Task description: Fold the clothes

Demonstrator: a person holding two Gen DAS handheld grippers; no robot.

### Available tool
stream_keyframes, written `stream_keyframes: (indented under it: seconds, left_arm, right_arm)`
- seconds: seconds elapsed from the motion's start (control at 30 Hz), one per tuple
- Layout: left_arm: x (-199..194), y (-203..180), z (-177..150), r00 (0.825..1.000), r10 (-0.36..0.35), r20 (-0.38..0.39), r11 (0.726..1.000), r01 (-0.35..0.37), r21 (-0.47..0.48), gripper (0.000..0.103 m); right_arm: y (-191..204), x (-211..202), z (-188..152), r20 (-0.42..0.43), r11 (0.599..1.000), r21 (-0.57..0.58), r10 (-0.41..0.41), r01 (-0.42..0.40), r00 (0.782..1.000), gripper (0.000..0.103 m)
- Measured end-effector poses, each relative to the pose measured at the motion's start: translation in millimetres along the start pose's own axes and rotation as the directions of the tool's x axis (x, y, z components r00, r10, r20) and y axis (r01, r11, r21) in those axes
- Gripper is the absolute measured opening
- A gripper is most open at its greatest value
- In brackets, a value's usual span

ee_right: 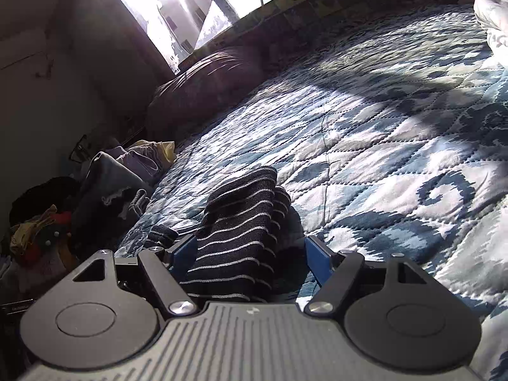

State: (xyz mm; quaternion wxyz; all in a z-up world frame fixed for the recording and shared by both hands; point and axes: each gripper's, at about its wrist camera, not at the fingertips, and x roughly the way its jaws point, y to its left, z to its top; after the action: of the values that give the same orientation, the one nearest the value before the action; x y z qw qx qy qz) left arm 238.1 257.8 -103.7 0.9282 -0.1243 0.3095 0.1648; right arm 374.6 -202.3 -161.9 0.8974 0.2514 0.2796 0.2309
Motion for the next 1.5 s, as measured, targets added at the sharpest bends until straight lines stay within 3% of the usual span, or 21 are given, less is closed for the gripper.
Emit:
stream_keyframes:
  seconds: [0.1,0.23,0.67,0.77,0.9,0.97,1.0,1.13,1.27,1.43,1.5]
  left_arm:
    - [-11,-17,-13,0.999,-0.040,-0.007,0.999,0.040,-0.025,0.047]
    - [-28,-43,-37,0.998,-0.066,-0.021,0.998,0.066,-0.013,0.048]
    - [-13,-76,-43,0.989,-0.138,-0.052,0.990,0.138,-0.003,0.049]
    - [-11,-76,-40,0.985,-0.167,-0.052,0.986,0.167,-0.016,0.050]
    - [-12,-76,-37,0.966,-0.255,-0.048,0.966,0.253,-0.047,0.051]
    - [-11,-79,-38,0.960,-0.275,-0.053,0.961,0.273,-0.049,0.051]
    - [-10,-80,-37,0.958,-0.281,-0.054,0.959,0.278,-0.052,0.051]
    - [-11,-84,-34,0.948,-0.317,-0.034,0.947,0.314,-0.069,0.051]
    - [-21,-94,-29,0.903,-0.430,0.015,0.901,0.431,-0.050,0.051]
    - [-39,-123,-30,0.802,-0.598,-0.012,0.800,0.597,0.058,0.053]
    - [-42,-135,-36,0.775,-0.630,-0.052,0.768,0.632,0.104,0.056]
  right_arm:
    - [-4,-3,2,0.011,1.000,0.023,0.017,-0.017,1.000,0.063]
    - [0,0,4,0.002,1.000,0.005,0.005,-0.005,1.000,0.055]
    - [23,3,12,0.017,0.991,-0.137,0.003,0.000,1.000,0.054]
    - [24,5,14,0.005,0.990,-0.142,0.017,-0.016,1.000,0.036]
    - [26,9,15,-0.015,0.989,-0.150,-0.002,0.000,1.000,0.031]
    - [27,6,14,-0.005,0.989,-0.148,-0.016,0.015,1.000,0.019]
    - [27,3,15,0.012,0.989,-0.143,-0.019,0.020,1.000,0.005]
    - [29,-15,21,0.081,0.989,-0.144,-0.030,0.042,0.996,0.005]
    - [39,-40,23,0.134,0.979,-0.190,-0.050,0.075,0.990,0.005]
    - [47,-72,25,0.170,0.962,-0.237,-0.097,0.136,0.981,0.005]
    - [49,-83,28,0.182,0.955,-0.244,-0.124,0.167,0.975,0.005]
